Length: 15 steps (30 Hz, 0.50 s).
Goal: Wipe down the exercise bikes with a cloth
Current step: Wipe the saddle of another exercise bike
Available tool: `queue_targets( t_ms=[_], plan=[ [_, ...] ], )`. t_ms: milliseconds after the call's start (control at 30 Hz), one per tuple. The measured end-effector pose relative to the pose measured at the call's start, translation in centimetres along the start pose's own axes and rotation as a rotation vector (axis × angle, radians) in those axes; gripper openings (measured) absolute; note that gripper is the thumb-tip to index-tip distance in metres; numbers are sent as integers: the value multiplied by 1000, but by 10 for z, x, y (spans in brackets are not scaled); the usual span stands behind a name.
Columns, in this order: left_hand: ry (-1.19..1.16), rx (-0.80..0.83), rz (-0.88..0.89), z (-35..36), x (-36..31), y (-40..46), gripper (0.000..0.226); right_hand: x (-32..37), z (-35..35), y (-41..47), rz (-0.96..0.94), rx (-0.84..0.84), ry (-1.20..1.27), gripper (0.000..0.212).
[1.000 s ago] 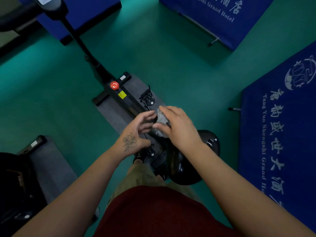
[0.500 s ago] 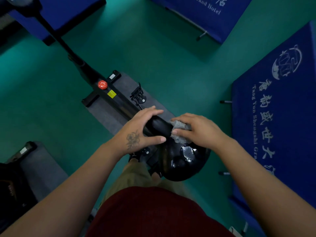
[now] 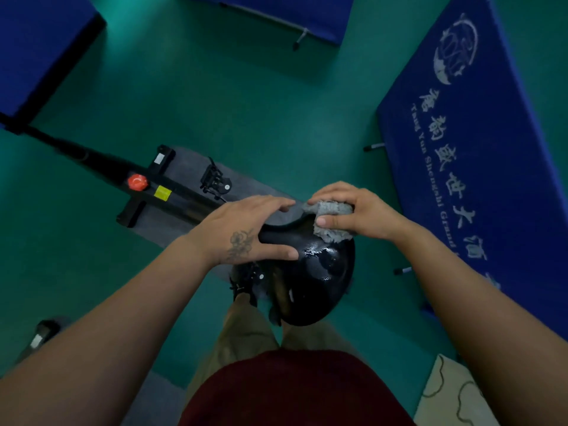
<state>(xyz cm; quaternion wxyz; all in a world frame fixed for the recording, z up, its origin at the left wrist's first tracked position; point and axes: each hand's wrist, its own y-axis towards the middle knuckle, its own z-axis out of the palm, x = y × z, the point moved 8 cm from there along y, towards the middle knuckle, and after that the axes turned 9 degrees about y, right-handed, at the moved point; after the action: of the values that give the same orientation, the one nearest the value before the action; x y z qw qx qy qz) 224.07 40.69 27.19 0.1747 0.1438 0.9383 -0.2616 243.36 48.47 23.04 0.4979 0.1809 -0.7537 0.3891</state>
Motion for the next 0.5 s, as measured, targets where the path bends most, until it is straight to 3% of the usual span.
queue_targets(
  t_ms=[267,500],
  plan=[
    [172,136,167,11,-10,24,111,-34,-12,-25,27,-248,288,40],
    [160,218,247,17,-9,28,113,-56,-6,-73,-50,-478,467,40]
  ],
)
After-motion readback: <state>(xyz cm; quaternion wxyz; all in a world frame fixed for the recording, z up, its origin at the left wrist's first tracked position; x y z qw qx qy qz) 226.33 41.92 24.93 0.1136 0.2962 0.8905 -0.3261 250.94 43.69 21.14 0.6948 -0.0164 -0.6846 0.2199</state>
